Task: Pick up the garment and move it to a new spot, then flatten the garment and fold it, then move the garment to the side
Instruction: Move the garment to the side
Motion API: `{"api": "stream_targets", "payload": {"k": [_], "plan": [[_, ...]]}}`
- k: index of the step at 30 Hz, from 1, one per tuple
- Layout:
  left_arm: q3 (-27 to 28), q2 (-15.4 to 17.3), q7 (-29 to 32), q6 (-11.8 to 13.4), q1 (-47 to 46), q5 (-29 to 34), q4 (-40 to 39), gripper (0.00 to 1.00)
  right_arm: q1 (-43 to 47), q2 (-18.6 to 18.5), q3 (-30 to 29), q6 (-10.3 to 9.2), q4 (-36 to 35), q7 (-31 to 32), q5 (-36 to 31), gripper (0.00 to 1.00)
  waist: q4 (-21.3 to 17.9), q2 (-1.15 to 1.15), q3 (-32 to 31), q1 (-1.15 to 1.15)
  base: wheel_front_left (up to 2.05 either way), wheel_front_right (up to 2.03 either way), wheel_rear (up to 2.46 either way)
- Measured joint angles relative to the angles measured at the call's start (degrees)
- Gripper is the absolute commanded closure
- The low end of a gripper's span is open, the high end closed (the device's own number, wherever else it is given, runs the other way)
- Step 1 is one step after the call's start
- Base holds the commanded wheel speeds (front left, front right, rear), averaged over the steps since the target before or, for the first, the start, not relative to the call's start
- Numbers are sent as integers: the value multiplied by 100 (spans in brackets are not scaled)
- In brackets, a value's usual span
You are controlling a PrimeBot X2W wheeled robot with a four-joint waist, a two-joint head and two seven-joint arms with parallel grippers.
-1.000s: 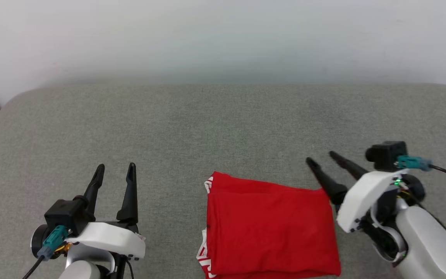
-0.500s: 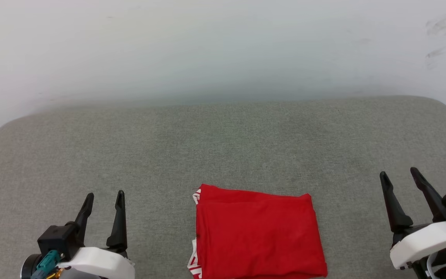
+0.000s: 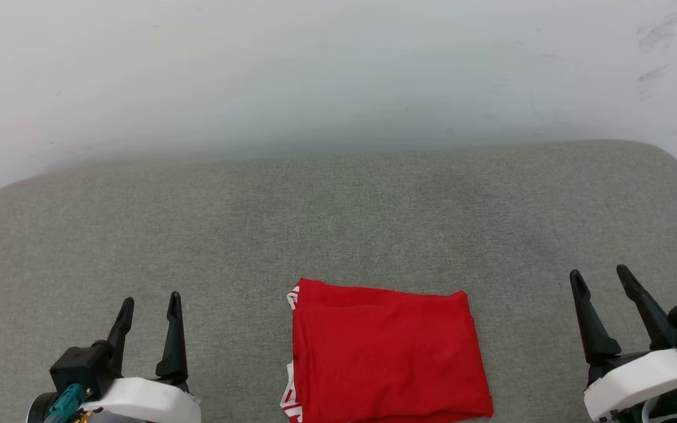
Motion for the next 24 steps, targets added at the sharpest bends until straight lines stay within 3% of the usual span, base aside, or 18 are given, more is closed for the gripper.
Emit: {"api": "stream_targets", "payload": {"k": [6,11,18,24], "plan": [[73,-64,0,-8,-3,47,-10,0,8,64,-101,0,-32,235,198,0,39,0,13,0,0,0,0],[164,-145,0,-8,-7,122,-81,0,4,-26,-664,0,183,721,835,0,108,0,62,0,0,0,0],[319,-336,-9,-108,-119,280,-214,0,-99,-547,-1630,-1,1123,2521,1749,0,310,0,204,0,0,0,0],[380,-495,-15,-252,-324,490,-261,0,-375,-413,-2037,-1,1556,4351,2569,0,569,0,470,0,0,0,0]]}}
